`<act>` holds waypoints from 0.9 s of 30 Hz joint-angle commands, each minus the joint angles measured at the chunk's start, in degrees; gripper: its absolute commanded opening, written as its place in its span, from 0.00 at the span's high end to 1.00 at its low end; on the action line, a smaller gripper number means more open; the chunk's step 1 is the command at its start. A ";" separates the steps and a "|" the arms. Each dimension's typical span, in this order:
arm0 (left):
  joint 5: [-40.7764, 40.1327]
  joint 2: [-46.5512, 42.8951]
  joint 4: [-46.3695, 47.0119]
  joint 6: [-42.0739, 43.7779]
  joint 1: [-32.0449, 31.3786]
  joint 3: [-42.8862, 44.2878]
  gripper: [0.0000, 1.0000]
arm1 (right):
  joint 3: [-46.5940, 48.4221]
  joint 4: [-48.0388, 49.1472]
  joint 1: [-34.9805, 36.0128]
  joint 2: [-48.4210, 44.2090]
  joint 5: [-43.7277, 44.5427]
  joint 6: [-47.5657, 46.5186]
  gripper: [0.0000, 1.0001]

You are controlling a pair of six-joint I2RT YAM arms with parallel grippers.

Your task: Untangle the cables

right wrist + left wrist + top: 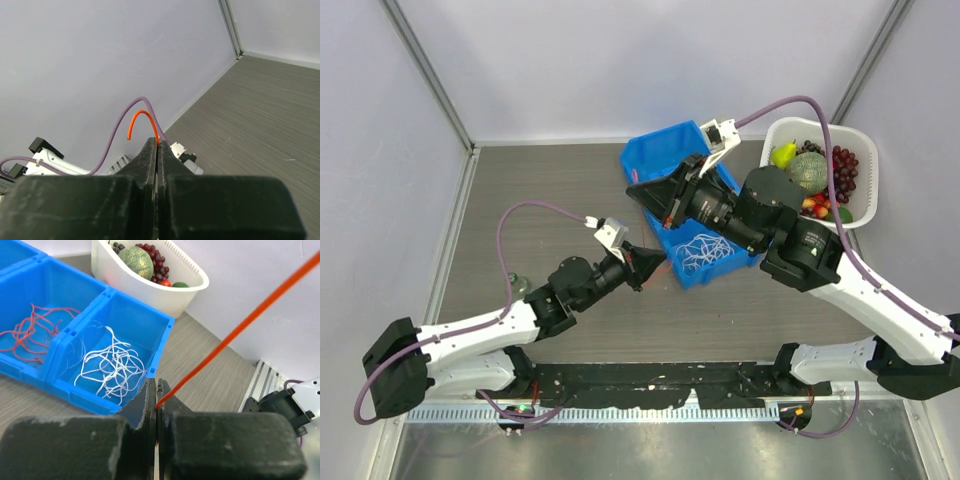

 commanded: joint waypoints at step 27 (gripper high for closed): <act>-7.73 -11.91 -1.36 -3.70 0.61 -11.02 0.48 | 0.98 24.95 0.22 -2.18 -1.81 4.99 0.99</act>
